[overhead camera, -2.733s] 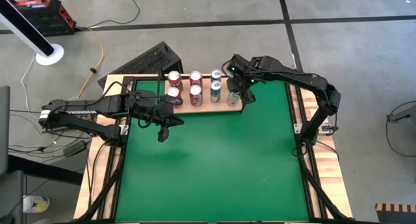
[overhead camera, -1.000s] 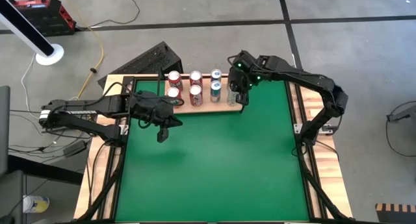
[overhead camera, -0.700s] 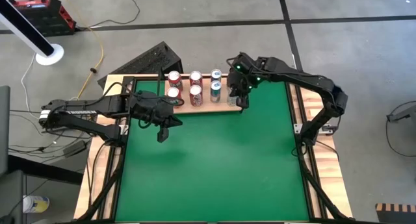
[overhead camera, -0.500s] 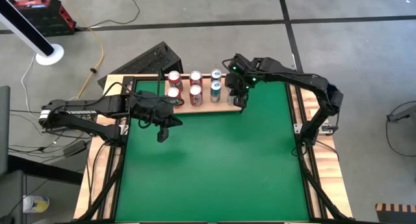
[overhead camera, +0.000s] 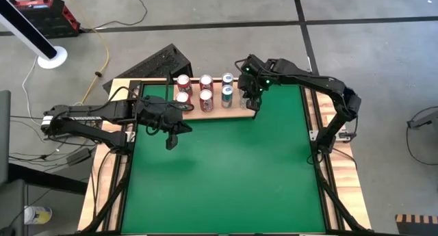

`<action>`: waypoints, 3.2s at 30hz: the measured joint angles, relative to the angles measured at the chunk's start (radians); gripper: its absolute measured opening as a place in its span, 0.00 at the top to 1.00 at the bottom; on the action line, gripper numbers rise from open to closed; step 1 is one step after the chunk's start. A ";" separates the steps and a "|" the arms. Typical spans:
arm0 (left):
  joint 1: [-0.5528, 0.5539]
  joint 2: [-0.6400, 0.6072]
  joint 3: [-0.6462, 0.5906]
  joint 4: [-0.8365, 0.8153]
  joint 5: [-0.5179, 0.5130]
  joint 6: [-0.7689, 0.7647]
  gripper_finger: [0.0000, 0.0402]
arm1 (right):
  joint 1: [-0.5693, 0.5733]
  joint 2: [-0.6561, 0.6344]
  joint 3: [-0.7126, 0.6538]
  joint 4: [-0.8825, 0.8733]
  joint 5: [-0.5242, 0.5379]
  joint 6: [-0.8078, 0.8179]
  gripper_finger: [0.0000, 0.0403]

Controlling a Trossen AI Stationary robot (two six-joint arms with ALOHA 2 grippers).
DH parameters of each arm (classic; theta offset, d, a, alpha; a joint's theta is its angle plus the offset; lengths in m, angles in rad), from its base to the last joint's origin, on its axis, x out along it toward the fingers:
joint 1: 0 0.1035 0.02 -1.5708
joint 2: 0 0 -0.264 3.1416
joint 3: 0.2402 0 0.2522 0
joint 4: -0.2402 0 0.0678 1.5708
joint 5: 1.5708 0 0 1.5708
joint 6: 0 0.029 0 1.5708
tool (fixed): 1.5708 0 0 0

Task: Place canned beverage on shelf
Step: Put the white and yellow soda can, aligned with the other blue soda can on the shelf, then return to Home Position

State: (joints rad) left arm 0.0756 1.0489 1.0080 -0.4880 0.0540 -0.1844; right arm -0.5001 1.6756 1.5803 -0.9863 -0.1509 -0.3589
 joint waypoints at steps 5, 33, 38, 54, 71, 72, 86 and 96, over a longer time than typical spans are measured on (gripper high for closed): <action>0.000 0.000 0.000 0.000 -0.002 0.000 1.00 | 0.005 -0.004 0.000 0.000 -0.005 0.017 0.95; 0.000 -0.168 0.000 0.170 -0.050 0.228 1.00 | 0.256 -0.506 -0.216 0.113 0.036 0.377 0.95; 0.000 -0.209 0.000 0.155 -0.071 0.243 1.00 | 0.287 -0.662 -0.453 0.315 0.078 0.493 0.95; 0.000 -0.331 0.000 0.079 -0.062 0.206 1.00 | 0.372 -1.021 -0.843 0.635 0.208 0.695 0.95; 0.000 -0.537 -0.409 0.432 -0.100 0.032 1.00 | 0.435 -1.258 -1.206 1.068 0.279 0.730 0.95; 0.000 -0.551 -0.445 0.465 -0.106 0.011 1.00 | 0.435 -1.265 -1.231 1.096 0.279 0.744 0.95; 0.000 -0.733 -0.743 0.548 -0.158 -0.230 1.00 | 0.435 -1.498 -1.447 1.136 0.205 0.782 0.95; 0.000 -0.797 -0.942 0.760 -0.160 -0.291 1.00 | 0.435 -1.669 -1.571 1.056 0.201 0.767 0.95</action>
State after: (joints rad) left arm 0.0757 0.2523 0.0660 0.2716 -0.1062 -0.4755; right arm -0.0654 0.0070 0.0090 0.0697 0.0504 0.4077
